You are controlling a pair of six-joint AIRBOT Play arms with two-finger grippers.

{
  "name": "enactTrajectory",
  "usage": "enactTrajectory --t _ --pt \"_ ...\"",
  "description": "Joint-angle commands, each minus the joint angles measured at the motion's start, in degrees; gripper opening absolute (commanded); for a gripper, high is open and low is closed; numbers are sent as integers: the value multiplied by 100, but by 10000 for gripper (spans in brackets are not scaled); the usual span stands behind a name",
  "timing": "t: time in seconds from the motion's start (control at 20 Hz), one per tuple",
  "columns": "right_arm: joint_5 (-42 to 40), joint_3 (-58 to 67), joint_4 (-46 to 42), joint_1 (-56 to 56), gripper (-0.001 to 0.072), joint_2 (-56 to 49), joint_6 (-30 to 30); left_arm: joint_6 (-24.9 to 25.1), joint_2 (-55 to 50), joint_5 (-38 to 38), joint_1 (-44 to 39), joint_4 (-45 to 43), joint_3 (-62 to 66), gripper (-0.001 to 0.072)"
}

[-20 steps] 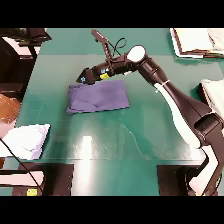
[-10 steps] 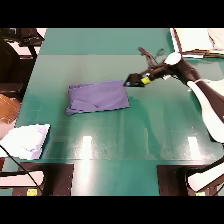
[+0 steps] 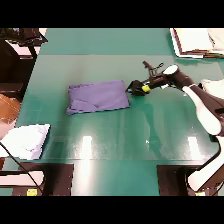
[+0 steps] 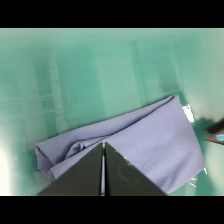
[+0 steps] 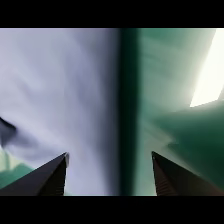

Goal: Fold the shirts.

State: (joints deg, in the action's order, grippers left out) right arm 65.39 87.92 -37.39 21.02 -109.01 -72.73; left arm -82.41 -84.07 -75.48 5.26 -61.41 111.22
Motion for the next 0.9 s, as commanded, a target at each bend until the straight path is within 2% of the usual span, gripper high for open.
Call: enactTrajectory --t 0.0,0.1,0.2,0.25,0.4,0.55,0.7,0.85 --pt "90 713 605 483 553 -748 -101 28 -9 -61 7 61 2 28" --pt "92 1113 623 745 367 -1005 -98 35 -9 -83 7 92 2 28" --pt "120 1491 573 861 127 -1137 -94 37 -9 -79 -2 238 2 27" --pt "122 1613 573 850 31 -1128 -87 42 -7 -59 -63 245 2 27" --pt "249 2048 433 498 19 -909 -98 190 -9 2 -527 221 2 27" --pt "310 2107 -529 -258 19 -188 -516 343 -9 4 -1147 223 2 27" --pt "741 2092 -1460 -1329 19 555 -905 450 -9 2 -1622 225 2 28" --pt "1086 2092 -2188 -2527 19 1224 -1038 487 -9 35 -1945 223 2 28"
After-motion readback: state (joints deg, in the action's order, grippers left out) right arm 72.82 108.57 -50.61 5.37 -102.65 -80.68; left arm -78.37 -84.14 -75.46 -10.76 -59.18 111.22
